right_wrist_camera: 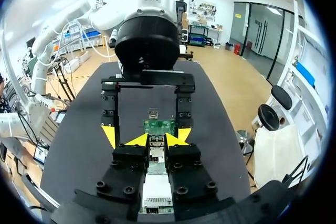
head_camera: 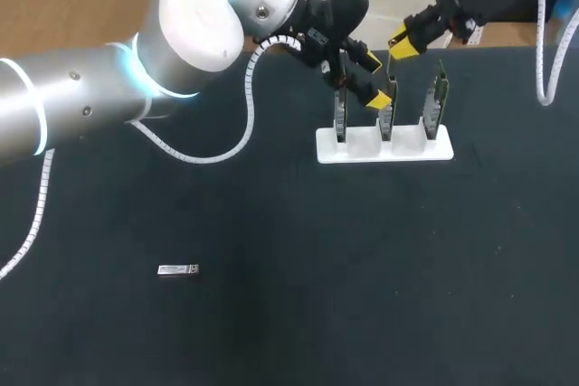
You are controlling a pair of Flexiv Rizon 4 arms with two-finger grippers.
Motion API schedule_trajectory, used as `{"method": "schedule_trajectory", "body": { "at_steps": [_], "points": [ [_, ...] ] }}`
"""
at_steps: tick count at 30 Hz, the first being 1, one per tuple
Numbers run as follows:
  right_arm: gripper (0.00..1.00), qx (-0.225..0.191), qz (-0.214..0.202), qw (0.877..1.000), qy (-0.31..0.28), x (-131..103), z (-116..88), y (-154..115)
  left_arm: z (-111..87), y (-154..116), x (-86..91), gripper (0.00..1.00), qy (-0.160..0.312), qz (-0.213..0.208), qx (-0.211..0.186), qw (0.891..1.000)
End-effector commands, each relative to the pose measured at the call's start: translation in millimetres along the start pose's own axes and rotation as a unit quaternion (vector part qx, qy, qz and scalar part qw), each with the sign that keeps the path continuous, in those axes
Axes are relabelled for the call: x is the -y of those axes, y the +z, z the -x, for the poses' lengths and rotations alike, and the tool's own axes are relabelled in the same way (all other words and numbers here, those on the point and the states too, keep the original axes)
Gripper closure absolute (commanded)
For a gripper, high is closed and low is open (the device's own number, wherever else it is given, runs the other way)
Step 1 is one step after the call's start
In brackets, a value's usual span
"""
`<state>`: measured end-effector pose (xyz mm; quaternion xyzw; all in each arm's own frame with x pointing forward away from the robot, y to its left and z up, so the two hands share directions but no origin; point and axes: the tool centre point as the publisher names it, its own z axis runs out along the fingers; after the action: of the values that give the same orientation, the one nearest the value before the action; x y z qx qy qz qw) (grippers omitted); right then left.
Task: Pick up the optical module with the left hand, and insert it into the network port with the right hand.
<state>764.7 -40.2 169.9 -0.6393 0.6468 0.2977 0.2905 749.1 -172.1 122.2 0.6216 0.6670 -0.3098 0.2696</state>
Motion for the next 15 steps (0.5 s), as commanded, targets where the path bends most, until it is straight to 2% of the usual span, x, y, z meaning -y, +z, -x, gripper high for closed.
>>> {"method": "schedule_trajectory", "body": {
  "at_steps": [1, 15],
  "points": [
    [1.00, -0.006, -0.001, 1.000, 0.000, -4.3, -0.1, 0.9, 1.0, 0.3, -0.6, 0.00, -0.001, 0.000, -0.002, 1.000],
    [1.00, 0.005, -0.004, 1.000, -0.012, 0.2, 6.2, -8.3, 1.0, 0.3, -0.6, 0.00, -0.001, 0.000, -0.002, 1.000]
  ]
}}
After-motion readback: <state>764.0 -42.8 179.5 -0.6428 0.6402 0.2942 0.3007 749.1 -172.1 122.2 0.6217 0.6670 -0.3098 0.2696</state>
